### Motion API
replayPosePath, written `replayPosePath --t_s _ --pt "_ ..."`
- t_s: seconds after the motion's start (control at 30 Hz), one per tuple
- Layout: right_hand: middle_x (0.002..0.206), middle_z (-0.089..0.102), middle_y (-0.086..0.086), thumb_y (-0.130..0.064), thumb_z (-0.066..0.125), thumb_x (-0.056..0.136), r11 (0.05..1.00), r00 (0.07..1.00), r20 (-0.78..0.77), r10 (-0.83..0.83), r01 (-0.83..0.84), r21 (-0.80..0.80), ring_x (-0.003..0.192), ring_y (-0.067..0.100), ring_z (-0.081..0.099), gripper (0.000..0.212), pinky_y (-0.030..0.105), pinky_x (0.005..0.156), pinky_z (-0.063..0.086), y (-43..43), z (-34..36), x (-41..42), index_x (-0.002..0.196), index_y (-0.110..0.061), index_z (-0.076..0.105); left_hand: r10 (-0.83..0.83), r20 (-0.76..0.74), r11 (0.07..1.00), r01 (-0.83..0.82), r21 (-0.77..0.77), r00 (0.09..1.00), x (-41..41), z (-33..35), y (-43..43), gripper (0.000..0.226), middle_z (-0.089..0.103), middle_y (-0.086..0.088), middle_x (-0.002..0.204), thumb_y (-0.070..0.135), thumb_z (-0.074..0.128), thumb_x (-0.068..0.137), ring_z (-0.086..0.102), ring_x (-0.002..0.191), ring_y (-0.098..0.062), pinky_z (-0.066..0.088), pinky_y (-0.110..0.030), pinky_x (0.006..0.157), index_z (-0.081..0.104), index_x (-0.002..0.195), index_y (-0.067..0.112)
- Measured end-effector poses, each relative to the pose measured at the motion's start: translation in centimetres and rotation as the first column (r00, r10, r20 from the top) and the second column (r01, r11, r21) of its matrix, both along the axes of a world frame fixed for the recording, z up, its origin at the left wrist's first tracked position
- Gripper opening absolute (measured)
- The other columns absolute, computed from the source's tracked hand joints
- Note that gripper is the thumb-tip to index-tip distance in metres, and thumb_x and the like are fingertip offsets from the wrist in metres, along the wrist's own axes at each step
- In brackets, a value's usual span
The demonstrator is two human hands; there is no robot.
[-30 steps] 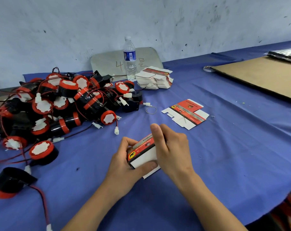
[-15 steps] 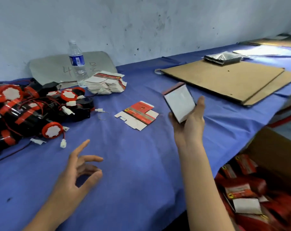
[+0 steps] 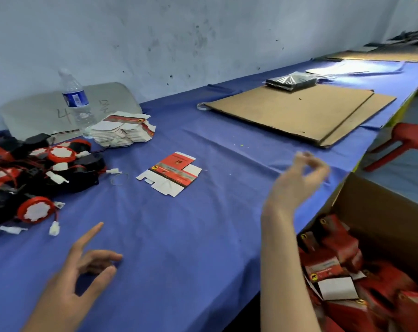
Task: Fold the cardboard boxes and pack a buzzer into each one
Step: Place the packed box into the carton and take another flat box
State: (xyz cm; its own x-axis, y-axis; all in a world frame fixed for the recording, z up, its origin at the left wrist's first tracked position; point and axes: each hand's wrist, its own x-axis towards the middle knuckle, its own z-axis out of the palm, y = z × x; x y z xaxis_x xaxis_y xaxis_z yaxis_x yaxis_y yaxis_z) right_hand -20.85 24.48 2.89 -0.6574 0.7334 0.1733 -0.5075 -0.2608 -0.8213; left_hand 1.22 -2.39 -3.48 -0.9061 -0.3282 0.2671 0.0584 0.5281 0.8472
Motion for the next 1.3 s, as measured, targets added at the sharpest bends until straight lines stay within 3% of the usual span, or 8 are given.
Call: replayPosePath --t_s 0.1,0.27,0.43,0.53,0.8,0.93,1.1,1.3 --pt "0.137 0.044 0.005 -0.022 0.065 0.089 0.689 0.89 0.358 0.283 -0.448 0.57 0.137 0.023 0.031 0.036 0.032 0.11 0.03 -4.2 -1.1 0.2 0.121 -0.016 0.05 0.013 0.01 0.999 -0.013 -0.029 1.0 0.2 0.5 0.5 0.062 0.073 0.005 0.097 0.049 0.064 0.073 0.068 0.088 -0.011 0.048 -0.021 0.087 0.04 0.129 0.062" --pt "0.16 -0.018 0.009 -0.051 0.069 0.081 -0.123 0.541 0.792 0.283 -0.799 0.589 0.147 0.03 -0.017 0.101 0.045 0.119 -0.001 -10.3 -4.2 1.8 0.152 -0.041 -0.001 0.059 0.037 0.987 -0.053 -0.15 0.998 0.5 0.6 1.1 0.059 0.072 0.015 0.094 0.016 0.067 0.085 0.067 0.086 -0.002 0.047 -0.01 0.081 0.044 0.131 0.045" --pt "0.159 -0.009 0.023 -0.075 0.066 0.067 -0.238 0.612 0.788 0.066 -0.758 0.608 0.146 0.042 -0.007 0.119 0.055 0.115 -0.003 -12.4 -4.3 1.0 0.152 -0.036 -0.008 0.071 0.034 0.985 -0.065 -0.162 0.997 0.3 1.1 1.5 0.052 0.07 0.013 0.087 0.006 0.067 0.087 0.065 0.084 -0.003 0.045 -0.008 0.079 0.049 0.126 0.037" --pt "0.143 0.042 0.017 -0.075 0.064 0.07 -0.337 0.666 0.742 -0.079 -0.719 0.609 0.133 0.042 0.035 0.092 0.054 0.106 0.028 -14.2 -2.4 0.0 0.14 -0.022 0.038 0.108 0.023 0.985 -0.103 -0.138 0.994 0.5 1.5 1.6 0.045 0.069 0.006 0.087 0.009 0.065 0.09 0.063 0.082 -0.003 0.043 -0.006 0.076 0.052 0.126 0.032" --pt "0.112 0.064 0.01 -0.014 0.056 0.09 -0.699 0.901 0.434 0.013 -0.302 0.648 0.101 0.028 0.063 0.023 0.029 0.067 0.041 -17.2 -0.7 0.6 0.111 -0.008 0.062 0.257 0.017 0.965 -0.255 -0.066 0.966 0.9 1.8 1.7 0.029 0.068 0.0 0.078 0.015 0.061 0.092 0.064 0.074 -0.012 0.05 -0.024 0.076 0.059 0.121 0.021" --pt "0.099 0.068 0.012 -0.008 0.043 0.094 -0.439 0.963 0.266 0.041 -0.222 0.871 0.089 0.033 0.064 0.02 0.032 0.062 0.034 -17.2 -0.4 1.1 0.107 -0.011 0.058 0.319 -0.008 0.948 -0.319 -0.02 0.948 0.9 1.5 1.2 0.027 0.068 -0.001 0.076 0.017 0.06 0.093 0.064 0.073 -0.013 0.051 -0.033 0.076 0.059 0.12 0.02" --pt "0.059 0.051 -0.005 -0.021 0.051 0.091 0.563 0.957 0.086 0.277 -0.234 0.792 0.057 0.013 0.049 0.02 0.024 0.048 0.031 -16.7 2.2 4.6 0.07 -0.019 0.052 0.382 -0.164 0.924 -0.375 0.078 0.909 0.8 1.3 0.7 0.062 0.043 0.015 0.135 0.029 0.065 0.09 0.049 0.111 0.009 0.044 -0.016 0.09 0.029 0.138 0.045" --pt "0.059 0.051 -0.006 -0.009 0.055 0.084 0.397 0.624 0.248 0.741 -0.705 0.587 0.056 0.006 0.041 0.023 0.024 0.054 0.034 -17.4 -1.3 9.4 0.062 -0.014 0.053 0.542 -0.409 0.786 -0.615 -0.062 0.734 1.4 1.4 0.6 0.1 0.0 0.02 0.158 0.082 0.047 0.075 0.002 0.147 -0.003 0.014 -0.034 0.115 -0.006 0.149 0.041"
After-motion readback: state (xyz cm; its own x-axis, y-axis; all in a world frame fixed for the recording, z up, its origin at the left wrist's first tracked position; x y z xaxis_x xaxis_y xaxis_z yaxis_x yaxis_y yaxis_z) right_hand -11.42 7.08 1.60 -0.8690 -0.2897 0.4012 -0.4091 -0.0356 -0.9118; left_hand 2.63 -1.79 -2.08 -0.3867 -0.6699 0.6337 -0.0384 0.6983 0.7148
